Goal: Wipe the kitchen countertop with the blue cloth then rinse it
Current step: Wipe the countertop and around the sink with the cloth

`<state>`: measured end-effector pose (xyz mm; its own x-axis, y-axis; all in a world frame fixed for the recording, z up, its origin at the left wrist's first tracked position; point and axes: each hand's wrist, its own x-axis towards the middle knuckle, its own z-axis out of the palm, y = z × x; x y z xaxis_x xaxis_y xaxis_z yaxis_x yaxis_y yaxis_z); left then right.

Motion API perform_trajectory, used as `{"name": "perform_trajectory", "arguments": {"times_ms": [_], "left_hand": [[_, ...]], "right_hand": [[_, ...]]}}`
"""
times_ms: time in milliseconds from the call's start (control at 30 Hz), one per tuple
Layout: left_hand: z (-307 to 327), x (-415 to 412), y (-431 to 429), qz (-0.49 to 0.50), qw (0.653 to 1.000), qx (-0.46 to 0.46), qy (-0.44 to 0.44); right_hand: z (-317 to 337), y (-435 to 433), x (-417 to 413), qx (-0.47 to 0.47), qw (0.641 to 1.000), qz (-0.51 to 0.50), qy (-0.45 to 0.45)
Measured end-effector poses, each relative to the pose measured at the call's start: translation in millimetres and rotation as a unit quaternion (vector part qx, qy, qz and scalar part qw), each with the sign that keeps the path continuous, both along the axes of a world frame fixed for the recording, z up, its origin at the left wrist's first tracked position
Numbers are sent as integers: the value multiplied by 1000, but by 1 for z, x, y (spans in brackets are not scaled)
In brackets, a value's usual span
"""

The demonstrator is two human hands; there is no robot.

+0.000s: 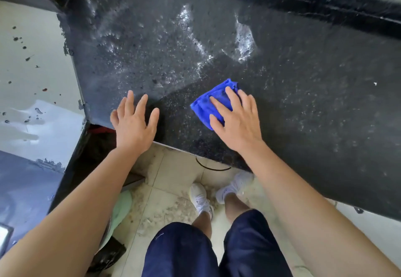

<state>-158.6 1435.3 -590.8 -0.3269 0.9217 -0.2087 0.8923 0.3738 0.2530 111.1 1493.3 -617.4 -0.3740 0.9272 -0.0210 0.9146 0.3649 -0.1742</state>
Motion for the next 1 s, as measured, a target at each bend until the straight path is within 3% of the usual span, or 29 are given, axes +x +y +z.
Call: {"name": "perform_trajectory", "arguments": {"times_ms": [133,233,467,633,733,867,1000], "left_hand": [[-6,21,34,-55,998,-1,20],[-11,36,62,-77,996,-25,23],[-25,50,69,-58,998,-20,28],[-20,51,70,-60,996,-45,40],[-14,56,74,-41,997,-57,33],[-8,57,78,-33,996,-75,24],[-5,57,80,-35,995,-89,23]], "right_hand": [[4,55,90,-46,988,-126,-76],[8,80,132,-88,978,-176,-72],[-1,123,100,-100,972,-208,-39],[3,152,10,-100,988,-115,5],[7,123,-28,-110,994,-2,6],[9,98,6,-124,986,111,-20],[17,113,79,-146,986,70,-48]]}}
